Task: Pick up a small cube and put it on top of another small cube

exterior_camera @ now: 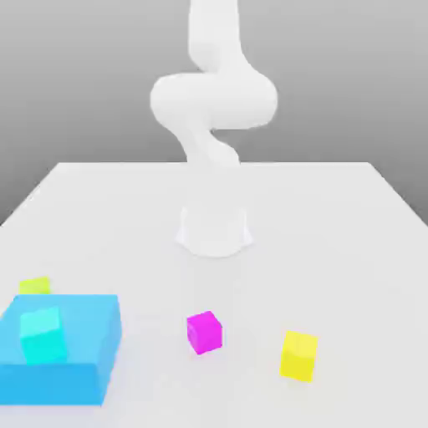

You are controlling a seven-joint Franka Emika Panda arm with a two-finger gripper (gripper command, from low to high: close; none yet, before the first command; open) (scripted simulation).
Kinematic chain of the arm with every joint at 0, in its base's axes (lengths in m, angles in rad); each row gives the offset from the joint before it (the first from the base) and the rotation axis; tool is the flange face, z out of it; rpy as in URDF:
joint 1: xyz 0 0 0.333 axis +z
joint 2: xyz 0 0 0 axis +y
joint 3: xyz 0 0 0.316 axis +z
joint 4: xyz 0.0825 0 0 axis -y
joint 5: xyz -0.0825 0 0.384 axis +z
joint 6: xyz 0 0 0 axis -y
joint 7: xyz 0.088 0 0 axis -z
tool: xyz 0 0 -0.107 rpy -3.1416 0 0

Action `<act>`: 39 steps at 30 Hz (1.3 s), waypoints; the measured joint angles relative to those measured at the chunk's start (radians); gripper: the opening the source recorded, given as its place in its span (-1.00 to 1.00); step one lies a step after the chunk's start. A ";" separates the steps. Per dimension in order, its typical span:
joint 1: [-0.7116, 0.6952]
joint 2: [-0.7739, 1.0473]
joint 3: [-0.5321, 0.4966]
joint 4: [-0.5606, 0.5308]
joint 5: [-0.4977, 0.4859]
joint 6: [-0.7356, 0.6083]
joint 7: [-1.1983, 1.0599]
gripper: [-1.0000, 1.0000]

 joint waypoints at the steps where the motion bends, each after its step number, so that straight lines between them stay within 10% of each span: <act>1: 0.002 0.033 -0.003 -0.030 -0.009 0.027 -0.017 0.00; 18: 0.056 0.662 -0.113 -0.546 -0.015 0.525 -0.431 0.00; 26: -0.031 0.972 -0.001 -0.526 0.089 0.773 -0.532 0.00; 27: -0.036 0.994 0.004 -0.522 0.089 0.791 -0.533 -1.00; 39: -0.017 0.835 -0.023 -0.552 0.055 0.661 -0.505 -1.00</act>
